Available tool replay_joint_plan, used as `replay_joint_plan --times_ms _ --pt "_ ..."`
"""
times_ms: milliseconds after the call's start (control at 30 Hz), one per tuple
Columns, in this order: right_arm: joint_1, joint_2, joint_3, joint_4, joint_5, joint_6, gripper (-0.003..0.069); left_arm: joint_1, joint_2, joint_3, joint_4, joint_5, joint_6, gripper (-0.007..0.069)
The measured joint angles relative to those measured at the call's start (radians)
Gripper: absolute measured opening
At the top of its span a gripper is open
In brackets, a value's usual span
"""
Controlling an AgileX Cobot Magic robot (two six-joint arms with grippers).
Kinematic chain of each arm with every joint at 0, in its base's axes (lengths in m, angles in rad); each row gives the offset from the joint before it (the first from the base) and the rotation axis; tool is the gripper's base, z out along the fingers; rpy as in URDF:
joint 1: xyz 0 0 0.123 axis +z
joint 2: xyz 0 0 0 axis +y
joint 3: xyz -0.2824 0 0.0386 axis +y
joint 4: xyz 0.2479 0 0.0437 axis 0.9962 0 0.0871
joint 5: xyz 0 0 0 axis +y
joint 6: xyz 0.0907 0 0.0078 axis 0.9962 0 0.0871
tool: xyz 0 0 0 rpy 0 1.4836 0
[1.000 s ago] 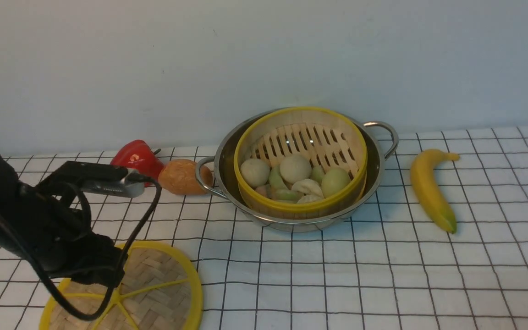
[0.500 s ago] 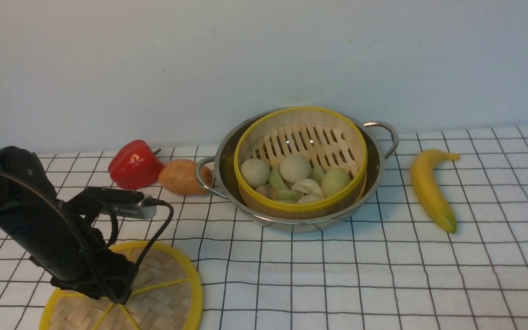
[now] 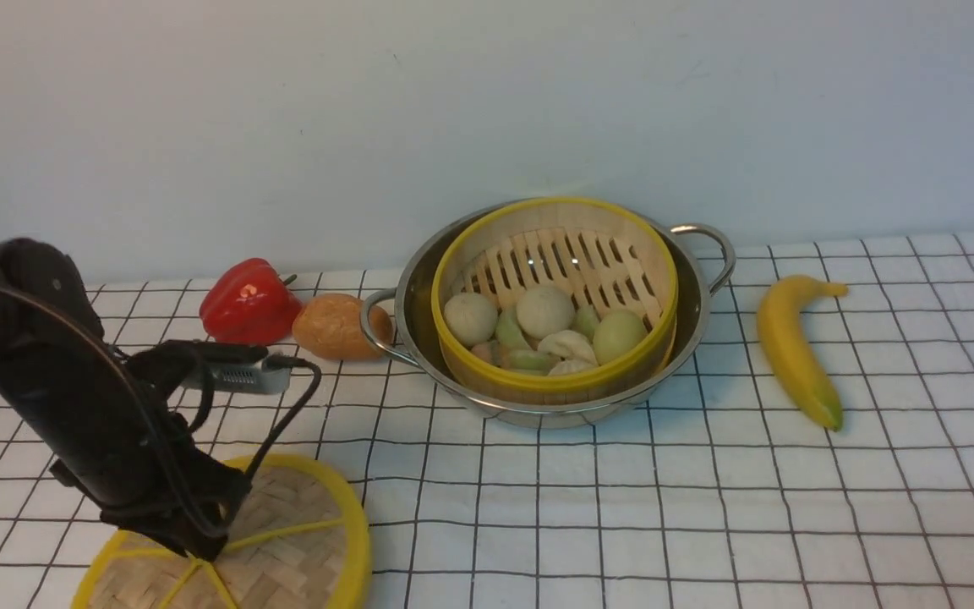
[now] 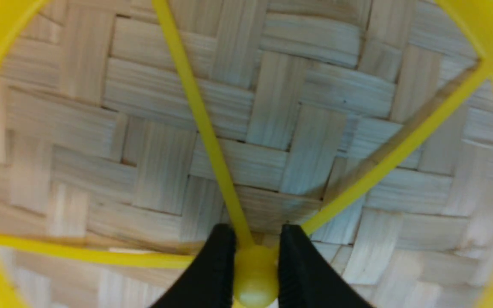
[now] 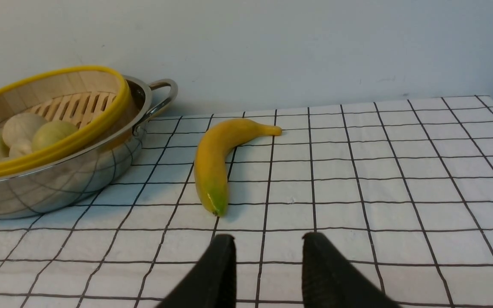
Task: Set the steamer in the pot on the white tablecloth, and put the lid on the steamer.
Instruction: 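Grasp the bamboo steamer lid lying on the table by its centre knob, then place the yellow bamboo steamer lid onto the steamer in the pot with the left gripper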
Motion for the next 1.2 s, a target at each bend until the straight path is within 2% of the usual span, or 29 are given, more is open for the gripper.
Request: replay_joint_plan --times_ms 133,333,400,500,533,733,1000,1200 --pt "0.000 0.000 0.000 0.000 0.000 0.000 0.0240 -0.002 -0.050 -0.153 0.014 0.106 -0.011 0.0116" --pt "0.000 0.000 0.000 0.000 0.000 0.001 0.0240 -0.005 -0.061 -0.472 -0.025 0.113 -0.003 0.0116" --pt "0.000 0.000 0.000 0.000 0.000 0.001 0.0240 -0.010 -0.056 -0.519 -0.043 0.114 0.006 0.0116" --pt "0.000 0.000 0.000 0.000 0.000 0.001 0.0240 -0.075 0.003 -0.687 -0.094 0.115 0.055 0.0116" --pt "0.000 0.000 0.000 0.000 0.000 0.001 0.0240 -0.075 0.008 -0.687 -0.094 0.115 0.057 0.0116" --pt "0.000 0.000 0.000 0.000 0.000 0.001 0.0240 -0.252 0.217 -0.903 -0.086 0.115 0.178 0.0116" --pt "0.000 0.000 0.000 0.000 0.000 0.001 0.0240 -0.368 0.409 -1.017 -0.032 0.111 0.376 0.0116" --pt "0.000 0.000 0.000 0.000 0.000 0.002 0.0240 -0.404 0.463 -1.018 -0.032 0.016 0.470 0.0116"
